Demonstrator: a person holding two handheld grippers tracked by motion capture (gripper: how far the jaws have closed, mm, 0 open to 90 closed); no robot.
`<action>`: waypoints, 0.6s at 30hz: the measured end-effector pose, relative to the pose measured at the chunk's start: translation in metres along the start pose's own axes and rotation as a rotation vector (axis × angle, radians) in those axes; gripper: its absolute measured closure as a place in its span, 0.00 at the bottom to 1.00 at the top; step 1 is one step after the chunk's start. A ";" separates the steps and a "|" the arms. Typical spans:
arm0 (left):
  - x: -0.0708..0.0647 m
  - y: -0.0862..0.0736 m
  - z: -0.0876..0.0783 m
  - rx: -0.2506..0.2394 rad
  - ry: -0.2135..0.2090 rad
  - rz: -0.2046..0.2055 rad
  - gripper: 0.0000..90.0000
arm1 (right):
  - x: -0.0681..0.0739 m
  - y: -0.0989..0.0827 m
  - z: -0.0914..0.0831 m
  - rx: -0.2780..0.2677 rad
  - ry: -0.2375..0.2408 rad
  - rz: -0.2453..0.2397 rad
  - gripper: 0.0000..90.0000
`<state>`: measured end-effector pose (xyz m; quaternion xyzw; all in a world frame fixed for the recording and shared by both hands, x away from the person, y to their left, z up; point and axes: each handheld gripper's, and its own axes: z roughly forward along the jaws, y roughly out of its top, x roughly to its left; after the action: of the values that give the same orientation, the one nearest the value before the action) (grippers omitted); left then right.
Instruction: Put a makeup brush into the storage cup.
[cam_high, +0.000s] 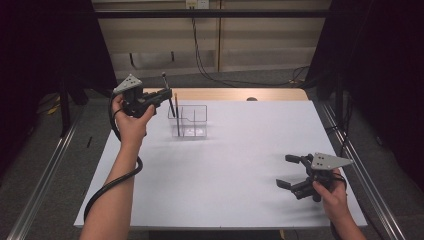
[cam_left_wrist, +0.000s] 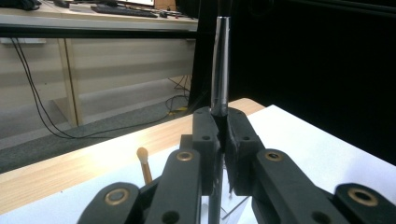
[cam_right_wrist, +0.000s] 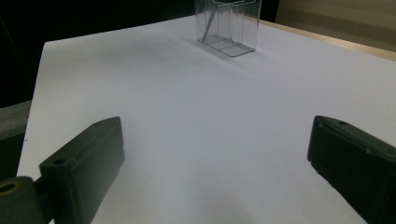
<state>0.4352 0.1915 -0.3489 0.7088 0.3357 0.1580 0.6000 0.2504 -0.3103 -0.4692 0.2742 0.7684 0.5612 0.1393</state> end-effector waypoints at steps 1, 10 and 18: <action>0.000 0.000 0.001 0.000 0.002 0.001 0.93 | 0.000 0.000 0.000 -0.001 0.000 -0.001 0.04; 0.000 0.003 0.005 0.004 0.010 0.002 0.93 | 0.001 0.000 0.000 -0.001 0.002 -0.008 0.04; 0.002 0.003 0.008 0.008 0.021 0.000 0.93 | 0.000 0.000 0.000 -0.003 0.004 -0.005 0.04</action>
<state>0.4428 0.1865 -0.3478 0.7095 0.3423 0.1640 0.5937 0.2501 -0.3100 -0.4689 0.2709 0.7684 0.5627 0.1399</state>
